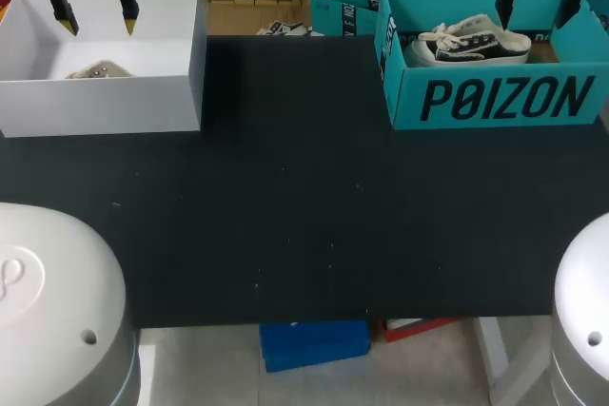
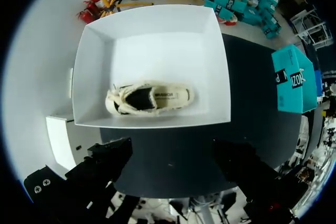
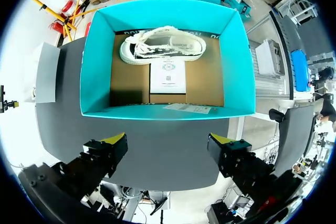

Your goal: Take the shoe out of the shoebox, open the shoe tongue, remove and reinsert the insole, then place the shoe into the shoebox

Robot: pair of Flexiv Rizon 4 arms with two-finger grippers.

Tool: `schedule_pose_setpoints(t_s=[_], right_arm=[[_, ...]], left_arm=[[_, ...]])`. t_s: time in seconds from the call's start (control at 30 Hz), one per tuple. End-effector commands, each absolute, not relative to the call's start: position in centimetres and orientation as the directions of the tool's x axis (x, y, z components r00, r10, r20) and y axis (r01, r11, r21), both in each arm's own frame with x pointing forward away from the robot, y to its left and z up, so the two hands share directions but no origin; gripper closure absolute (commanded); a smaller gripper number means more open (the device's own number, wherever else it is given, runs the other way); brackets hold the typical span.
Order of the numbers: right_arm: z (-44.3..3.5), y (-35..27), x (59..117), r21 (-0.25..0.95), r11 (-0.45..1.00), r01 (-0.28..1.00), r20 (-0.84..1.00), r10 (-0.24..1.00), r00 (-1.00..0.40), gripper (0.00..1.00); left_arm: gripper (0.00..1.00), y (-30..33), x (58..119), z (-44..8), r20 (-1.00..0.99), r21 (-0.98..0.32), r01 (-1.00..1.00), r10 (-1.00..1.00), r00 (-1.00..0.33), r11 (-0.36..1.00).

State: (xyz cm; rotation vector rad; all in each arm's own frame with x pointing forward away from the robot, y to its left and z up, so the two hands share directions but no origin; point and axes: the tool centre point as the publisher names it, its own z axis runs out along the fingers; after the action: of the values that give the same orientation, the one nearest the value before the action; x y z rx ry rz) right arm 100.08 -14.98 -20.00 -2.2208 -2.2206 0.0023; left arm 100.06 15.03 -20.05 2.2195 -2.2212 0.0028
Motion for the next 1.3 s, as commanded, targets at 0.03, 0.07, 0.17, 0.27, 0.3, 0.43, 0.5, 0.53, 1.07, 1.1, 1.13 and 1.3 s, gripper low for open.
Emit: schedule_pose_setpoints(t_s=[0.03,0.07,0.17,0.27,0.3,0.43,0.5,0.53,1.07,1.1,1.13,1.3], right_arm=[[-20.0,-15.0,100.1,-0.002,0.000,1.000,0.000,1.000,0.000,0.00],[-20.0,-15.0,100.1,-0.002,0.000,1.000,0.000,1.000,0.000,0.00],[-20.0,-15.0,100.1,-0.002,0.000,1.000,0.000,1.000,0.000,0.00],[-19.9,-14.7,100.2,0.026,0.052,0.998,0.019,0.998,-0.053,0.00],[-19.8,-14.6,100.3,0.031,0.077,0.997,0.016,0.997,-0.078,0.00],[-19.3,-14.4,100.8,0.068,0.246,0.967,0.006,0.969,-0.247,0.00],[-19.1,-13.8,101.1,0.067,0.399,0.914,-0.029,0.917,-0.398,0.00],[-19.0,-13.6,101.2,0.076,0.471,0.879,-0.057,0.882,-0.468,0.00],[-17.8,-13.7,103.3,0.071,0.987,0.147,-0.178,0.157,-0.971,0.00],[-17.7,-13.7,103.4,0.067,0.993,0.097,-0.176,0.108,-0.978,0.00],[-17.5,-13.7,103.4,0.075,0.997,0.031,-0.161,0.042,-0.986,0.00],[-16.2,-13.7,102.9,0.066,0.977,-0.203,-0.040,-0.200,-0.979,0.00]], left_arm=[[0.00,15.0,100.1,-20.0,0.002,0.000,-1.000,-1.000,-0.001,0.001],[0.00,15.0,100.1,-20.0,0.002,0.000,-1.000,-1.000,-0.001,0.001],[0.00,15.0,100.1,-20.0,0.002,0.000,-1.000,-1.000,-0.001,0.001],[0.00,15.0,100.1,-20.0,0.002,0.000,-1.000,-1.000,-0.001,0.001],[0.00,15.0,100.1,-20.0,0.002,0.000,-1.000,-1.000,-0.001,0.001],[0.00,15.0,100.1,-20.0,0.002,0.000,-1.000,-1.000,-0.001,0.001],[0.00,15.0,100.1,-20.0,0.002,0.000,-1.000,-1.000,-0.001,0.001],[0.00,15.0,100.1,-20.0,0.002,0.000,-1.000,-1.000,-0.001,0.001],[0.00,15.0,100.1,-20.0,0.002,0.000,-1.000,-1.000,-0.001,0.001],[0.00,15.0,100.1,-20.0,0.002,0.000,-1.000,-1.000,-0.001,0.001],[0.00,15.0,100.1,-20.0,0.002,0.000,-1.000,-1.000,-0.001,0.001],[0.00,15.0,100.1,-20.0,0.002,0.000,-1.000,-1.000,-0.001,0.001]])
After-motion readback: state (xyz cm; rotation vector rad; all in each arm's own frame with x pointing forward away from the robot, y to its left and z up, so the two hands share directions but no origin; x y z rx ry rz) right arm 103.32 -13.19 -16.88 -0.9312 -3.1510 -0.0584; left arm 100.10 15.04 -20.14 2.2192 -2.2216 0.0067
